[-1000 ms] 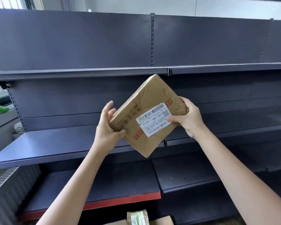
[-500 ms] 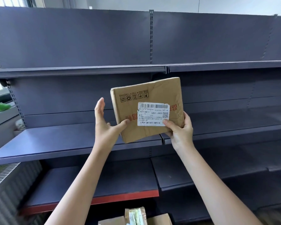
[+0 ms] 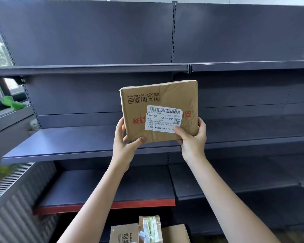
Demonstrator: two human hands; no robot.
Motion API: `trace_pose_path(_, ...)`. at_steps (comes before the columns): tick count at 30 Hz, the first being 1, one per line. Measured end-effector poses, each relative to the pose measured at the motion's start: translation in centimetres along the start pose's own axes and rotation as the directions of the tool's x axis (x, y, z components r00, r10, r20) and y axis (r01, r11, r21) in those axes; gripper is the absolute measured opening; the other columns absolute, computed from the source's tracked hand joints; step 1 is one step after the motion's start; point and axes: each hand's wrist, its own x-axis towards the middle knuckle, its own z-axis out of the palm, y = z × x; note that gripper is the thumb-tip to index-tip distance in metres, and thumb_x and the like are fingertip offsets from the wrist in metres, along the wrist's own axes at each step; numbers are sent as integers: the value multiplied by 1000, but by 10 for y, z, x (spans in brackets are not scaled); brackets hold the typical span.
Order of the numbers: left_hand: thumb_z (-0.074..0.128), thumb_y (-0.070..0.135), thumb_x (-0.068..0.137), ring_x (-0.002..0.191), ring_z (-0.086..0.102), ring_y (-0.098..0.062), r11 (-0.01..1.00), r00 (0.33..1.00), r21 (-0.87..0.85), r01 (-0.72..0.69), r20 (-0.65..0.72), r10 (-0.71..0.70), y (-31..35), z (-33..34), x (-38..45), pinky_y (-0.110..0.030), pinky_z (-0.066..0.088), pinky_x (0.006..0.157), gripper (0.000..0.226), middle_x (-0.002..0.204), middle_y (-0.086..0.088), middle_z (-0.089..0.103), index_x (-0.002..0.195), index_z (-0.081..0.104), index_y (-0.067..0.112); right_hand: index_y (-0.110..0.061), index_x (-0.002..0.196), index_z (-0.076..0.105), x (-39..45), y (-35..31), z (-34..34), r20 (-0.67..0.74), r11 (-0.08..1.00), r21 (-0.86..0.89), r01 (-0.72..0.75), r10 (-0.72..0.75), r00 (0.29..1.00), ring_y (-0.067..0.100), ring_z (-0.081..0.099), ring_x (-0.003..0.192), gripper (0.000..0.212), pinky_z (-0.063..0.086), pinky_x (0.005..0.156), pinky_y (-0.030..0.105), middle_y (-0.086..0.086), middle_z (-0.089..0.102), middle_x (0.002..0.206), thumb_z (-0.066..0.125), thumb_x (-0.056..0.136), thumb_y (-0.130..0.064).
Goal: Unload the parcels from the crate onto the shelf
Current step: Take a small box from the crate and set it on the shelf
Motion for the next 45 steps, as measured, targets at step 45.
trace_pose_path(45,70,22,63,100,64,-15,901,963,340,268,-127,-239,-95,-96,115,-30,54,75,56,113,4,65,105,38,40,-17,139,31,110,127,19,268,750,-633,193,-22,963,14,35,131,87,32,110,45,0,38,143,79,67,-3)
